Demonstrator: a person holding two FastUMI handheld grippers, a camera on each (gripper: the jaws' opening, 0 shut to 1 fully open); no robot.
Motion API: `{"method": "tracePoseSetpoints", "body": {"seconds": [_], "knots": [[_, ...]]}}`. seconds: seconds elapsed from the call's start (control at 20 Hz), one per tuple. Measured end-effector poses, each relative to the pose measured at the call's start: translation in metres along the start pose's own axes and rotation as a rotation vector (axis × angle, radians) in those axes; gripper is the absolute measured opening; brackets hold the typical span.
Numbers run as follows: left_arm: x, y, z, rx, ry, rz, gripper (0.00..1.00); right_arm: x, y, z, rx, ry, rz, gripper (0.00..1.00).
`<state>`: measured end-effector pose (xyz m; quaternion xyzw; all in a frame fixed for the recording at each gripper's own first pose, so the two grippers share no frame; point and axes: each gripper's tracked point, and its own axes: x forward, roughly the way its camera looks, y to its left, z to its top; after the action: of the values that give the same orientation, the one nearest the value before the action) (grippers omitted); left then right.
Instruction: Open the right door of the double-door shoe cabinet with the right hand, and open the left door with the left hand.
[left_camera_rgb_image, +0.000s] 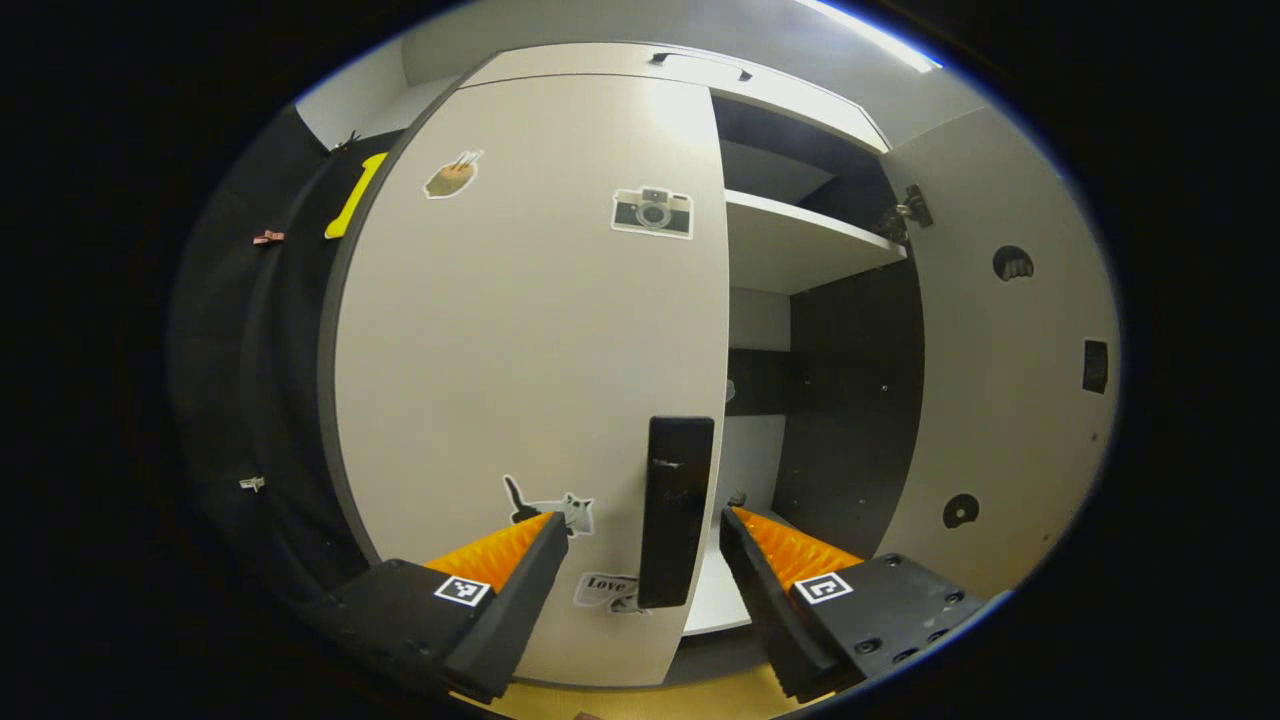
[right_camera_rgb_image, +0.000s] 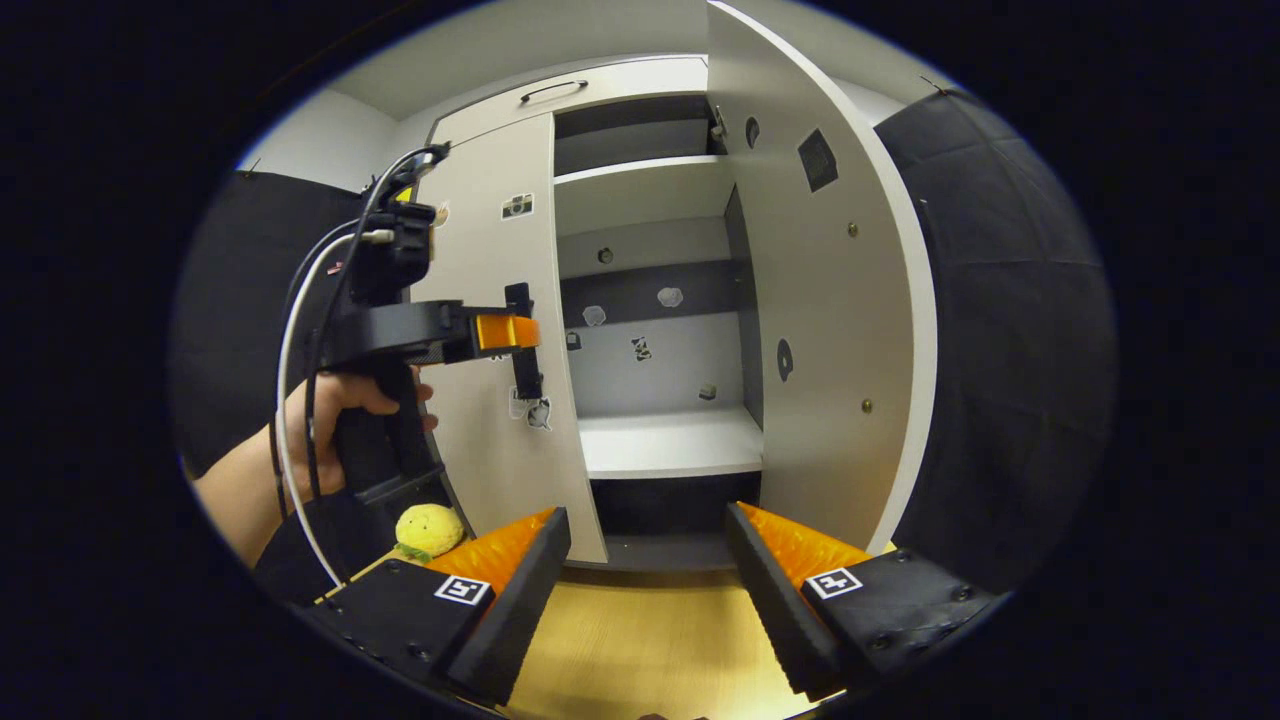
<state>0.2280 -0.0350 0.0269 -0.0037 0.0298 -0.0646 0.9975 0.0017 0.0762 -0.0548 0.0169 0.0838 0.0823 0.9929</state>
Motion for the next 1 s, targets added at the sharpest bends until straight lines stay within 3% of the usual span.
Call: {"method": "tracePoseSetpoints", "body": {"seconds": [0.45, 0.75, 0.8, 1.0], "knots": [[0.023, -0.004, 0.003, -0.013, 0.018, 0.092, 0.69, -0.002, -0.021, -0.003, 0.016, 0.009, 0.013, 0.99], [0.024, -0.007, 0.001, 0.009, 0.027, 0.099, 0.34, -0.003, -0.026, -0.008, 0.014, 0.018, 0.040, 0.99], [0.024, -0.007, 0.001, 0.013, 0.018, 0.105, 0.36, -0.004, -0.027, -0.008, 0.007, 0.017, 0.044, 0.99], [0.024, -0.007, -0.004, 0.045, 0.027, 0.110, 0.26, -0.009, -0.029, -0.013, 0.008, 0.032, 0.078, 0.98]]}}
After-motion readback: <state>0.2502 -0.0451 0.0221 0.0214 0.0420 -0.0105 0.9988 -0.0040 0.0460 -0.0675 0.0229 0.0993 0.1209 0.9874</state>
